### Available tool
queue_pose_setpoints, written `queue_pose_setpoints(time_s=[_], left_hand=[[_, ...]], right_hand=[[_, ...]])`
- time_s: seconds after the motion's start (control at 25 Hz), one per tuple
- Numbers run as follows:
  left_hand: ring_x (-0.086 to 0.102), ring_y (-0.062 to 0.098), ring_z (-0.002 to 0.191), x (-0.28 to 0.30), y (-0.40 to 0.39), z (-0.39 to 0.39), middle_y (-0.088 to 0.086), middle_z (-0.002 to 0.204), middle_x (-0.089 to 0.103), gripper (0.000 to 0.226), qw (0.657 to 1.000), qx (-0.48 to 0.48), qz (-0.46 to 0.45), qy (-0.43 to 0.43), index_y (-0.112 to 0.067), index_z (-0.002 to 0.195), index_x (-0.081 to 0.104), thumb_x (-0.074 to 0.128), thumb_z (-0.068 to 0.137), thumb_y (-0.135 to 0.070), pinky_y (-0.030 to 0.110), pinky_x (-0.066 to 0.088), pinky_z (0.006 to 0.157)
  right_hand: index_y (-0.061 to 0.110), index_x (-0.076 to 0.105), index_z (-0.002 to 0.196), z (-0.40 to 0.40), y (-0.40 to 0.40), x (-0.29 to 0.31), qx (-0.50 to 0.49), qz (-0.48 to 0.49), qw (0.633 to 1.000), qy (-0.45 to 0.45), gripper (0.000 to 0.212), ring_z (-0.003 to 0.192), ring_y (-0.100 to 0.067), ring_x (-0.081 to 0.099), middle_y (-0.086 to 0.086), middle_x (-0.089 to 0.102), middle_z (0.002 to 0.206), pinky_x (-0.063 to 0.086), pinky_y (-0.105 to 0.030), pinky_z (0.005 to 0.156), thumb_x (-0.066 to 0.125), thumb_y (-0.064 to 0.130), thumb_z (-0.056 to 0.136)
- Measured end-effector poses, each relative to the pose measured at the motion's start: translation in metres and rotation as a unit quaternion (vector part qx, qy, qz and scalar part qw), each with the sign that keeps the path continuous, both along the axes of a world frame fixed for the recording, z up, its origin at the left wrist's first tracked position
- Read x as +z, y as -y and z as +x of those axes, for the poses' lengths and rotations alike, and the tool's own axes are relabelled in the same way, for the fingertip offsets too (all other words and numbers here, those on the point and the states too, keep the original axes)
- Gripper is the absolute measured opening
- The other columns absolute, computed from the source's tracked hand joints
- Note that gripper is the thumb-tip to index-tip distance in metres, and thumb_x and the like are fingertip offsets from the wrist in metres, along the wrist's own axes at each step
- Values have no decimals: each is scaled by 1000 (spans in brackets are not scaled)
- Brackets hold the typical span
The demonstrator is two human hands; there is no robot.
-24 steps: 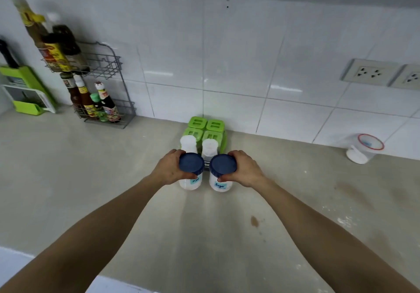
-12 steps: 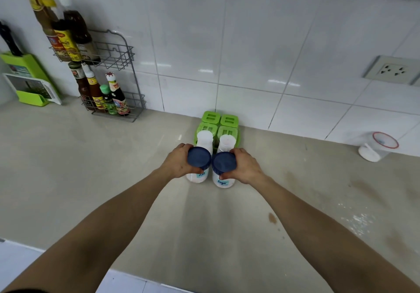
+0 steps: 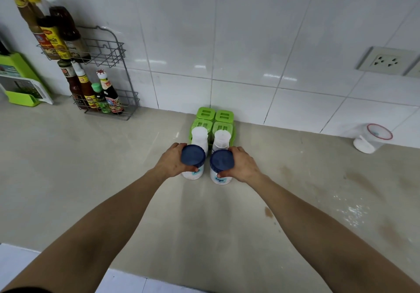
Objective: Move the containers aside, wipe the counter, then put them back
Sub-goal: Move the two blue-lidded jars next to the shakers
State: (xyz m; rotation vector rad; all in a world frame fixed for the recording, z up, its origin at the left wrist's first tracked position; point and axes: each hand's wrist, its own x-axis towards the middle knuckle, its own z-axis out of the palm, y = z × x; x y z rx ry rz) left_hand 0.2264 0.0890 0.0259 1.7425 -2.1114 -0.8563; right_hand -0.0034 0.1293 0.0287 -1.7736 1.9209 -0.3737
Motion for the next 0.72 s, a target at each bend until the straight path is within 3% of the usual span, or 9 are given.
queue_pose_setpoints(time_s=[0.2, 0.4, 0.56, 0.72], left_hand=[[42, 27, 128, 0, -10, -7, 5, 142, 41, 105, 998, 11, -52, 20, -16, 144, 33, 83, 59, -52, 41, 41, 103], [50, 26, 117, 18, -16, -51, 5, 129, 55, 62, 968, -26, -251, -19, -16, 127, 53, 60, 79, -54, 41, 45, 97], [55, 24, 110, 23, -12, -134, 2, 118, 61, 45, 942, -128, -309, -27, -16, 118, 60, 56, 85, -48, 39, 47, 92], [50, 23, 118, 10, -11, -231, 2, 127, 55, 55, 949, -182, -258, -4, -17, 127, 53, 44, 88, -55, 37, 45, 96]], right_hand=[[21, 40, 138, -12, -5, -1, 32, -3, 999, 21, 95, 120, -26, 53, -3, 47, 135, 44, -34, 95, 87, 43, 58], [18, 26, 150, -66, -16, 5, 41, -5, 999, 11, 108, 132, -24, 44, -4, 37, 149, 40, -36, 105, 83, 49, 64], [18, 37, 145, -156, -27, 9, -23, -27, 999, 3, 85, 126, -20, 51, -1, 43, 144, 42, -34, 102, 75, 48, 75], [19, 50, 135, -258, -41, 12, -104, -46, 993, -16, 64, 119, -20, 56, 0, 50, 136, 44, -34, 98, 71, 44, 80]])
